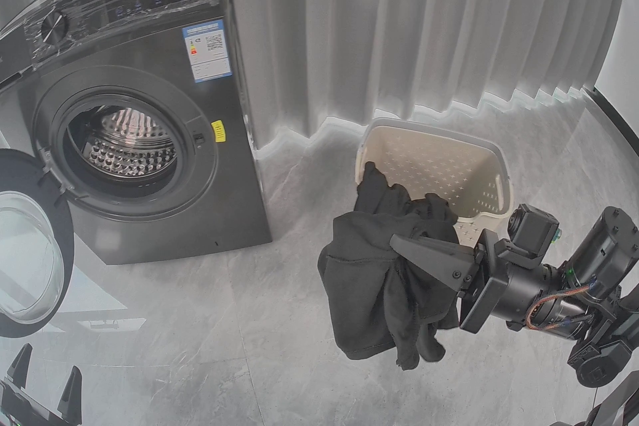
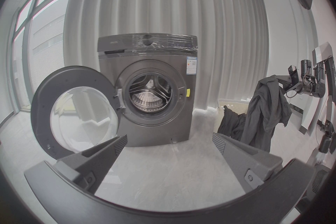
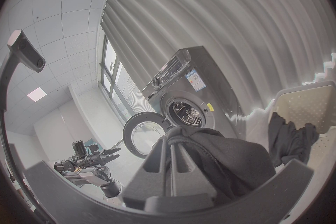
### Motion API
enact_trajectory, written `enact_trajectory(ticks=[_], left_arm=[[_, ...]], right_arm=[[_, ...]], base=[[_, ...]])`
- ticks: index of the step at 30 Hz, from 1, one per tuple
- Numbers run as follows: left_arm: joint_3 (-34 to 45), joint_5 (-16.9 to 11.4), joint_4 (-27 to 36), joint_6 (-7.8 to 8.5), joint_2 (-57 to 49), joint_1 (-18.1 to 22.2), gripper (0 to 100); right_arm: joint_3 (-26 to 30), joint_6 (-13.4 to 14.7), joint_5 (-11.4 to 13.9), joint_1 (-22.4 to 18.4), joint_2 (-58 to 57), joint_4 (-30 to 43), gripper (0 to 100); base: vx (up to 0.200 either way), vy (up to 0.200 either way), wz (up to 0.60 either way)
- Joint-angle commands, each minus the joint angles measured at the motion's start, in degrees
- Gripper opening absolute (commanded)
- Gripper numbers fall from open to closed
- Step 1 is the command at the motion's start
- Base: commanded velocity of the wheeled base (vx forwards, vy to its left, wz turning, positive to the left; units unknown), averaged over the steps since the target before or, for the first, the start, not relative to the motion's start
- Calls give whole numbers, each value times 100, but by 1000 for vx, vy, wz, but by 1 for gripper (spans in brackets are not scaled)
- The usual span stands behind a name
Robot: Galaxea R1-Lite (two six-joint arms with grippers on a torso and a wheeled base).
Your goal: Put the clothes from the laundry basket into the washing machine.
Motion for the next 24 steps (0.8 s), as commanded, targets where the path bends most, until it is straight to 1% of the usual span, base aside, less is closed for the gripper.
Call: enact_trajectory(ticks=[1,8,17,24], left_arm=[[92,1,0,-3,-57,2,100],[92,1,0,-3,-57,2,100],[92,1,0,-3,-57,2,100],[92,1,0,-3,-57,2,100]], right_arm=[[-1,-4,3,7,22,1,0],[-36,5,3,-2,57,-8,0],[-54,5,3,-2,48,-8,0],[-45,5,12,24,39,-8,0]], base=[[0,0,0],[0,0,0],[0,0,600],[0,0,0]])
